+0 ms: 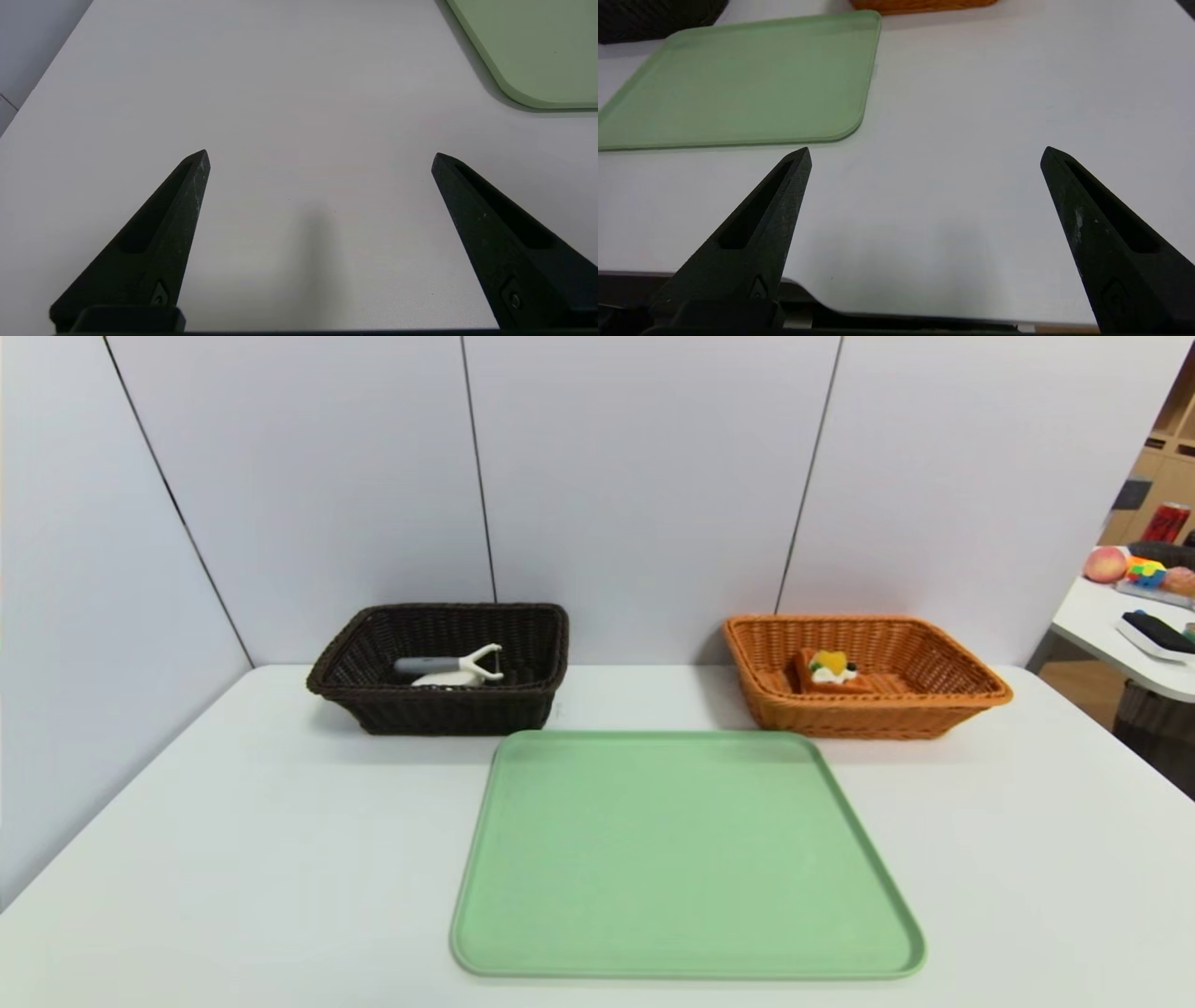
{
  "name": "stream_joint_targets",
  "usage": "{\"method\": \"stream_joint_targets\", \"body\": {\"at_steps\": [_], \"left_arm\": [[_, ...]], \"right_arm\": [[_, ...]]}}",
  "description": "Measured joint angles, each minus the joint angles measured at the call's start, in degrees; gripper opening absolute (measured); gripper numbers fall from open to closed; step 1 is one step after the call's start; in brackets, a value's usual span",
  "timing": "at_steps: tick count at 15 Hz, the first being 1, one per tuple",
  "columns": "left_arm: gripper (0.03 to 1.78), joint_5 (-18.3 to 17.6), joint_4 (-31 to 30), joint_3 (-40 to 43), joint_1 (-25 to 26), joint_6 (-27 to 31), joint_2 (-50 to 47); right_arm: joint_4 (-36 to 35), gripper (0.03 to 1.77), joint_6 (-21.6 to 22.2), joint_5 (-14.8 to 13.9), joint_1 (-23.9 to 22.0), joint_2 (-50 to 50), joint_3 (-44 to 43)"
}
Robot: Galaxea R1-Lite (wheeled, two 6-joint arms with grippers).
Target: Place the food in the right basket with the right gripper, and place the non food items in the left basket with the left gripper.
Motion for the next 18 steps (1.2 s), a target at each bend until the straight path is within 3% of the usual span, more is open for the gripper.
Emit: {"method": "stream_joint_targets", "body": {"at_steps": [4, 8, 13, 18], "left_arm": [[1.69, 0.32, -1.77, 0.91, -0.05, -0.04, -2.82], [1.69, 0.24, -8.47, 3.78, -0.05, 0.71, -3.45], [1.69, 0.46, -16.82, 9.37, -0.02, 6.49, -3.52], [1.69, 0.66, -17.51, 11.14, -0.05, 6.07, -3.52]], "right_arm": [[-12.79, 1.69, -1.05, 0.27, 0.13, -4.27, 8.66], [-25.41, 1.69, -1.18, 0.33, 0.16, -5.29, 17.23], [-29.29, 1.69, -2.34, 0.06, 0.16, -5.41, 23.58], [-28.66, 1.7, -2.73, -0.48, 0.16, -5.41, 24.26]]}}
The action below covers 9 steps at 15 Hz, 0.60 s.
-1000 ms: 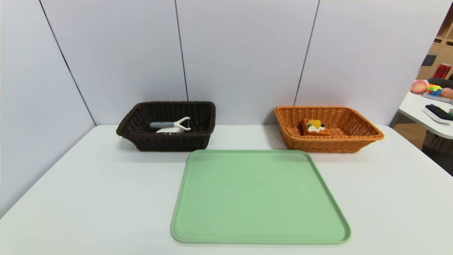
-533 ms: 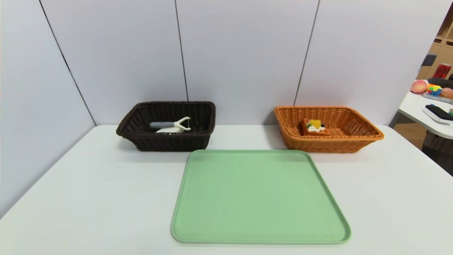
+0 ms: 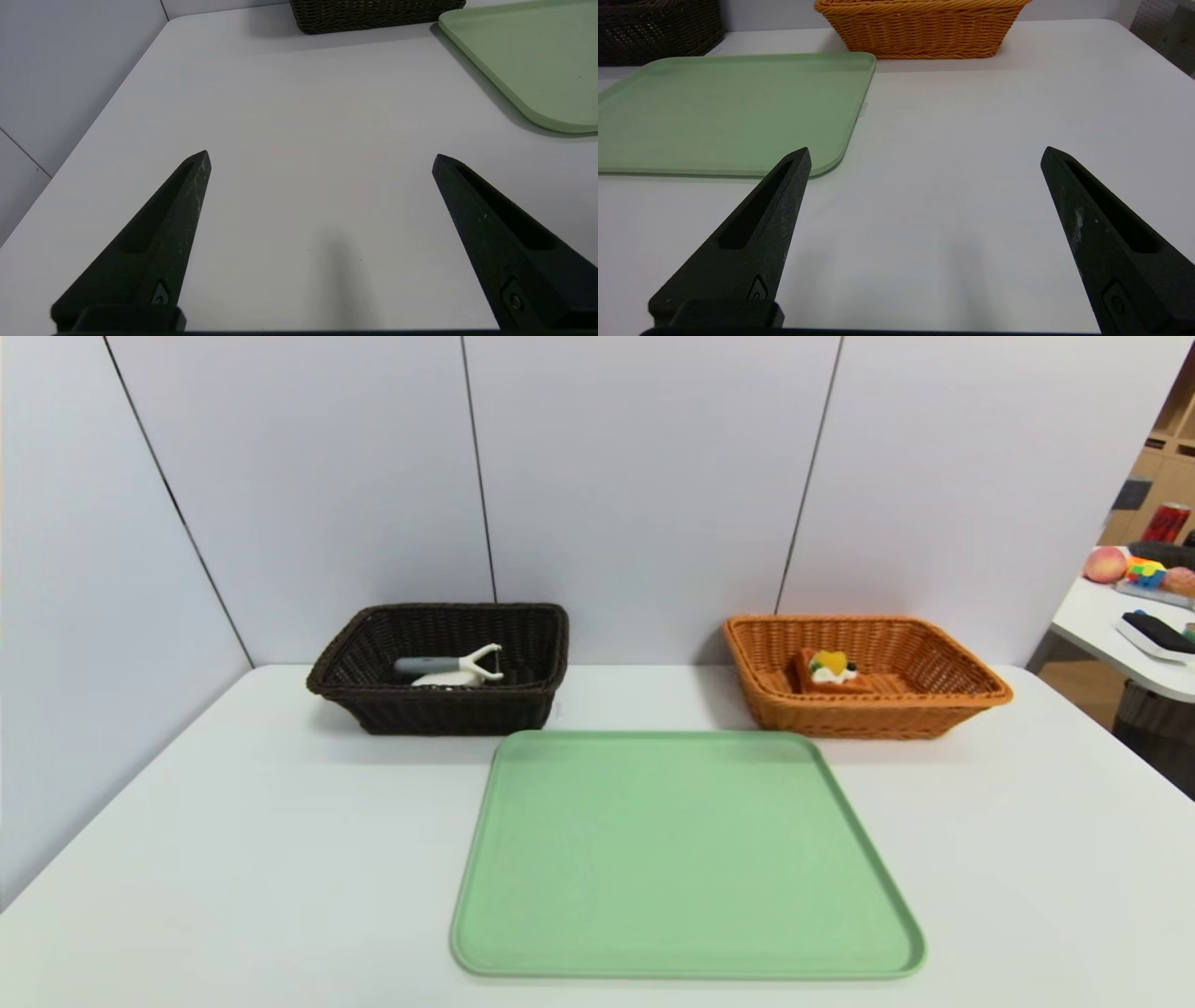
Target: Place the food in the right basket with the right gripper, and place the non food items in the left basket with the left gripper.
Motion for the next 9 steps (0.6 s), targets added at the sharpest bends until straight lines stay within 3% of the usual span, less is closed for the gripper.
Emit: {"method": "stream_joint_targets", "body": {"at_steps": [5, 9], "left_arm": [[1.69, 1.34, -0.09, 0.15, 0.0, -0.83, 0.0], [1.69, 1.71, -0.87, 0.26, 0.0, -3.34, 0.0]], "right_arm": [[1.27, 1.7, 0.46, -4.89, 0.0, 0.0, 0.0], [3.63, 1.7, 0.55, -5.06, 0.0, 0.05, -0.52]]}}
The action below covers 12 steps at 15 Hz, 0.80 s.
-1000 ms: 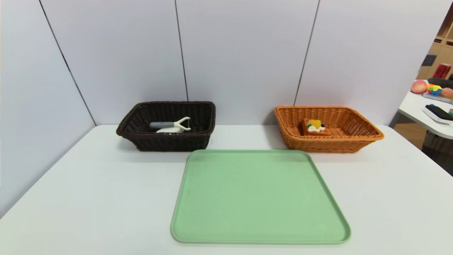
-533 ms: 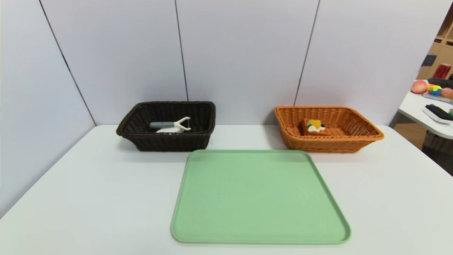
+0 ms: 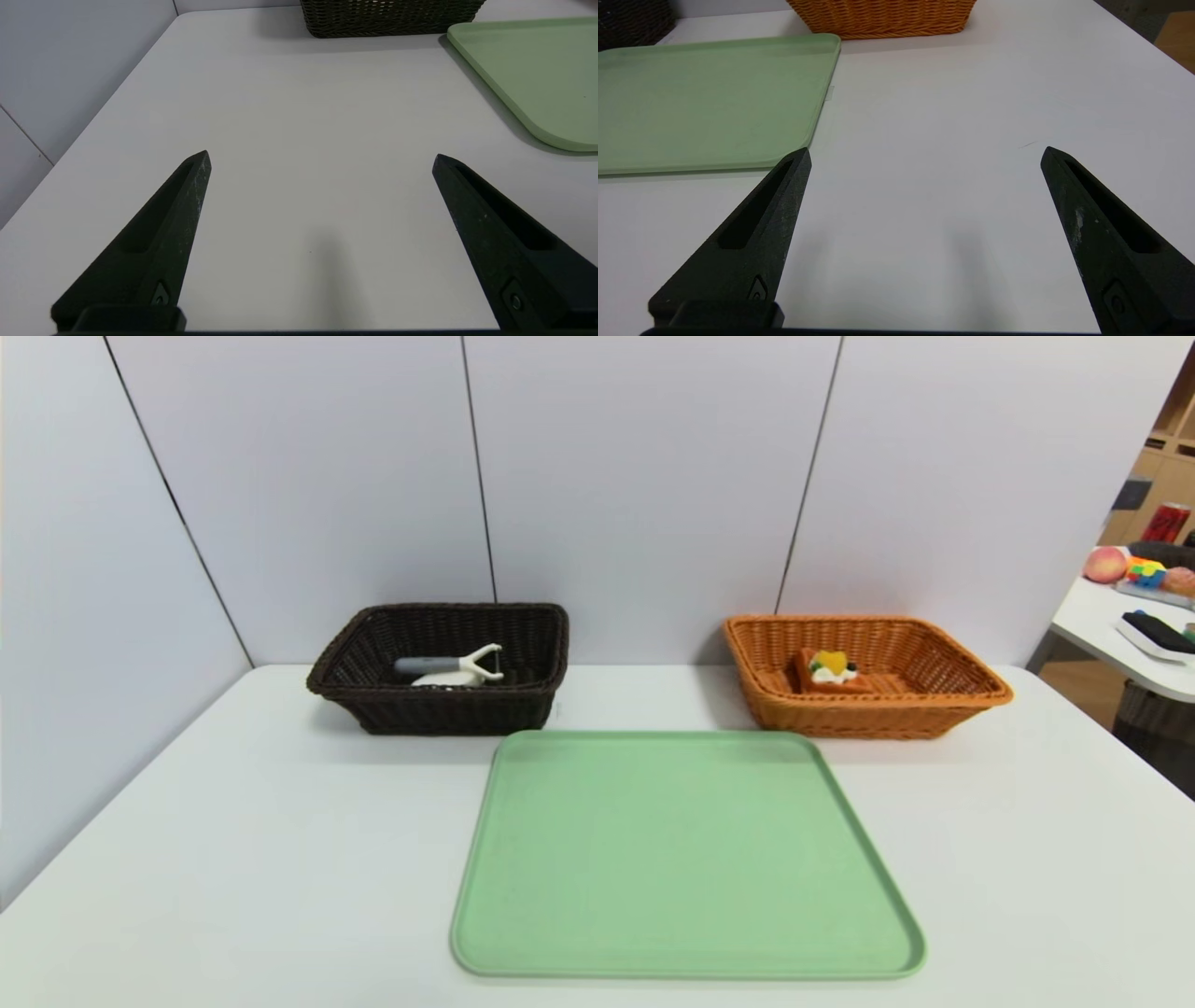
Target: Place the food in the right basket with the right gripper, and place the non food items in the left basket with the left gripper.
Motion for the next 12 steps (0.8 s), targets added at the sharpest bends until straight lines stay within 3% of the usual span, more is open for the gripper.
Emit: {"method": "stream_joint_targets", "body": {"at_steps": [12], "left_arm": [[1.69, 1.06, 0.1, 0.0, 0.02, -2.16, 0.0]], "right_arm": [[-6.01, 1.7, -0.5, 0.33, 0.0, -0.05, 2.38]]}}
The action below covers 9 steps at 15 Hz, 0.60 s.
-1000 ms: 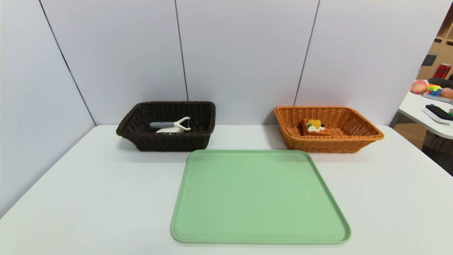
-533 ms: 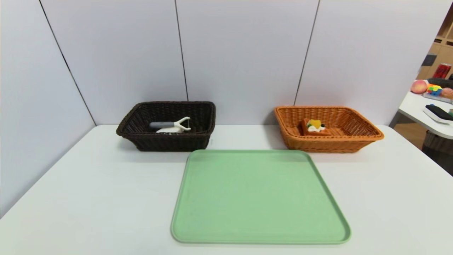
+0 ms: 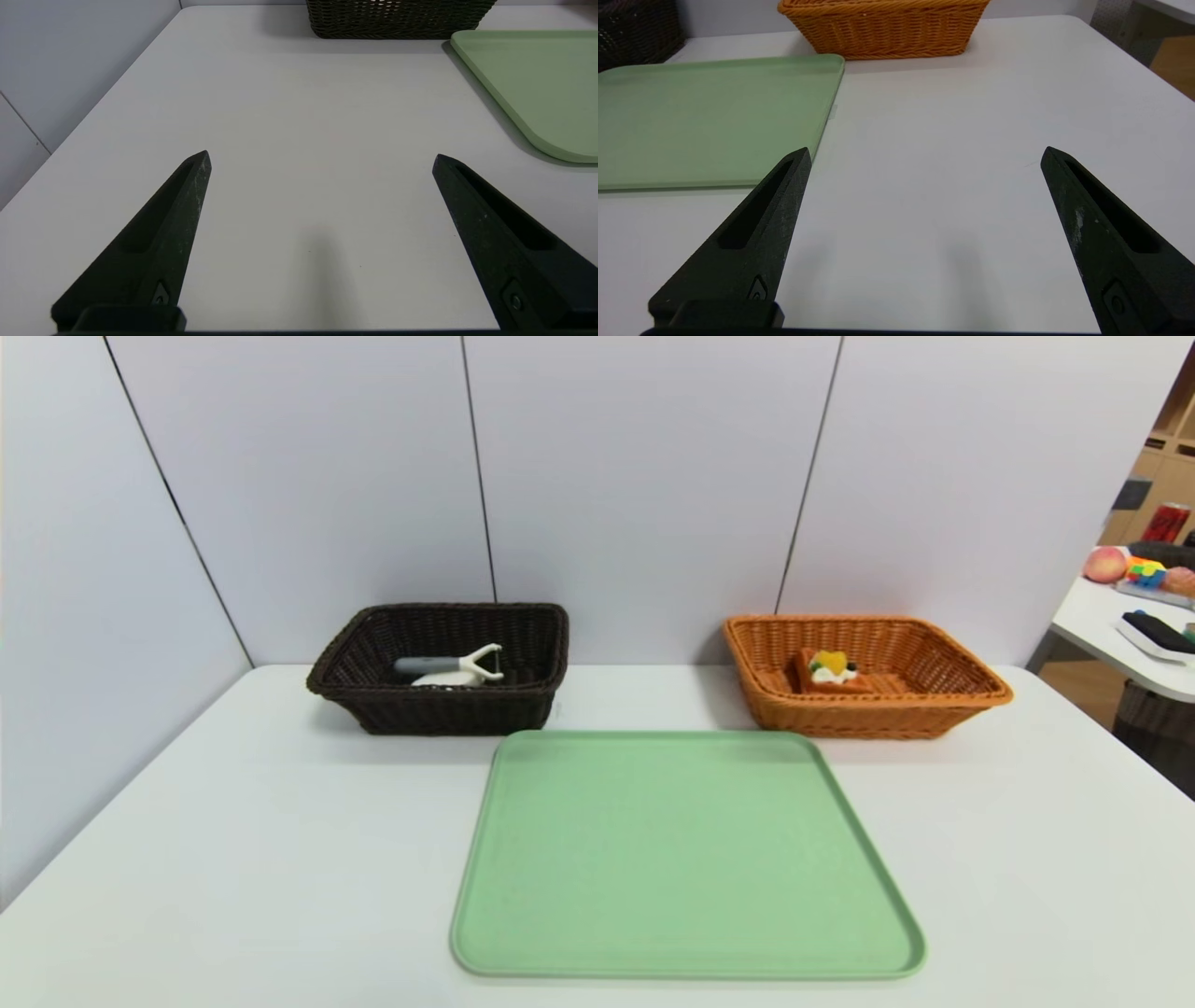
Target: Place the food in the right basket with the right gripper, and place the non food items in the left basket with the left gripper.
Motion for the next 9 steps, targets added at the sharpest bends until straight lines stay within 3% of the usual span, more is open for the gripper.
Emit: {"method": "stream_joint_targets", "body": {"at_steps": [2, 9], "left_arm": [[1.69, 0.13, 0.0, 0.0, -0.02, -0.28, 0.0], [1.69, 0.22, -0.02, 0.0, -0.02, -0.85, 0.0]], "right_arm": [[-2.79, 1.7, -0.41, 0.48, 0.0, 0.0, 0.94], [-2.39, 1.7, 0.33, 0.37, 0.0, 0.0, 1.24]]}}
